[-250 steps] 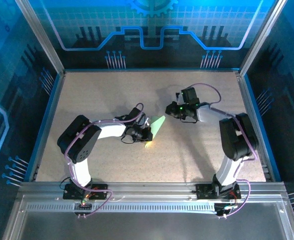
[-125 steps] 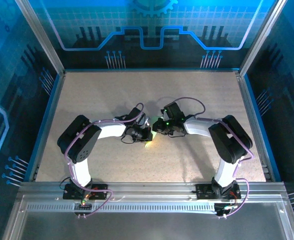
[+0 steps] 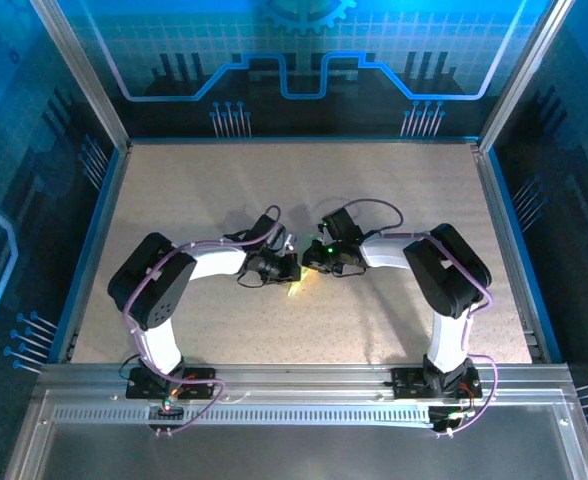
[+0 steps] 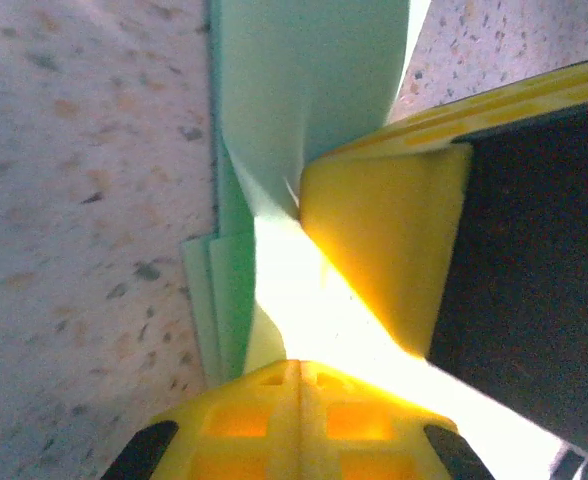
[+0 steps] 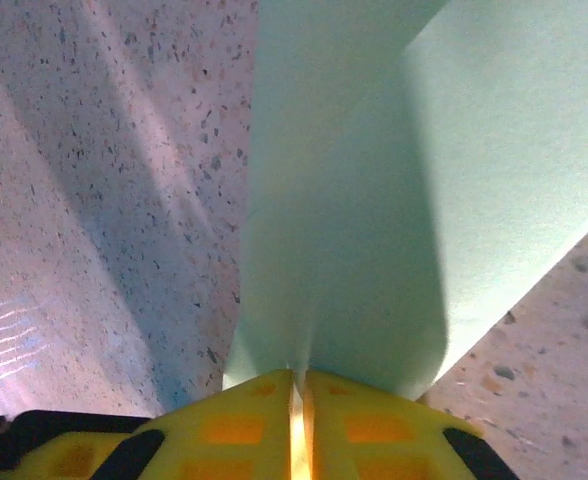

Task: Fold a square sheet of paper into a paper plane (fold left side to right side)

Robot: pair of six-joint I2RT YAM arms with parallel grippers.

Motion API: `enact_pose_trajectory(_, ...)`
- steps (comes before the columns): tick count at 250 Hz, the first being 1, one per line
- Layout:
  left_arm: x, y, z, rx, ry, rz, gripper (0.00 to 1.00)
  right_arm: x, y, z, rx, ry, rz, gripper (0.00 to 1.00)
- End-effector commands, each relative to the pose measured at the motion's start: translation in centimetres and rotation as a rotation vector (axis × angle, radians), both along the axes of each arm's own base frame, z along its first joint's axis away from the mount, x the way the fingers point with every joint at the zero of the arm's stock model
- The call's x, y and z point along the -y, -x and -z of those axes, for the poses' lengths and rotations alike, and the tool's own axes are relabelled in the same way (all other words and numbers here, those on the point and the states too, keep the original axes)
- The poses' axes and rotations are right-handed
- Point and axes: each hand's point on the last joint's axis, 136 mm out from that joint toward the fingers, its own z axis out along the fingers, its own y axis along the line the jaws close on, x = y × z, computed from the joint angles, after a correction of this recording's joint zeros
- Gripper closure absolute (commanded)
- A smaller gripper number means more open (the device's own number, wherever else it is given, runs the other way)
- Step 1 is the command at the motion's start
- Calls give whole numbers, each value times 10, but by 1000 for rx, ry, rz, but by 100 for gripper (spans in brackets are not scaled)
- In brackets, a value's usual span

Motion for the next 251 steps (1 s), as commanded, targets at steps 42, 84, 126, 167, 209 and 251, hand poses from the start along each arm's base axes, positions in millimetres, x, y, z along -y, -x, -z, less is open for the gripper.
enact_pose_trajectory(42,4,6,-50,-14,171,-19,91,19,26,43,-141,110,10,93)
enact_pose_trajectory(84,5,15,-41,-83,181,4,94,18,26,43,-146,114,-1,97)
enact_pose_trajectory(126,4,18,-25,-134,162,5,95,17,26,43,-150,110,-10,98)
enact_pose_trajectory(167,4,15,-19,-149,151,1,95,18,27,42,-153,118,-15,99)
enact_pose_trajectory(209,3,20,-12,-180,149,10,95,19,28,43,-156,132,-19,99)
enact_pose_trajectory(251,2,27,-6,-200,153,21,95,19,28,45,-162,136,-24,99)
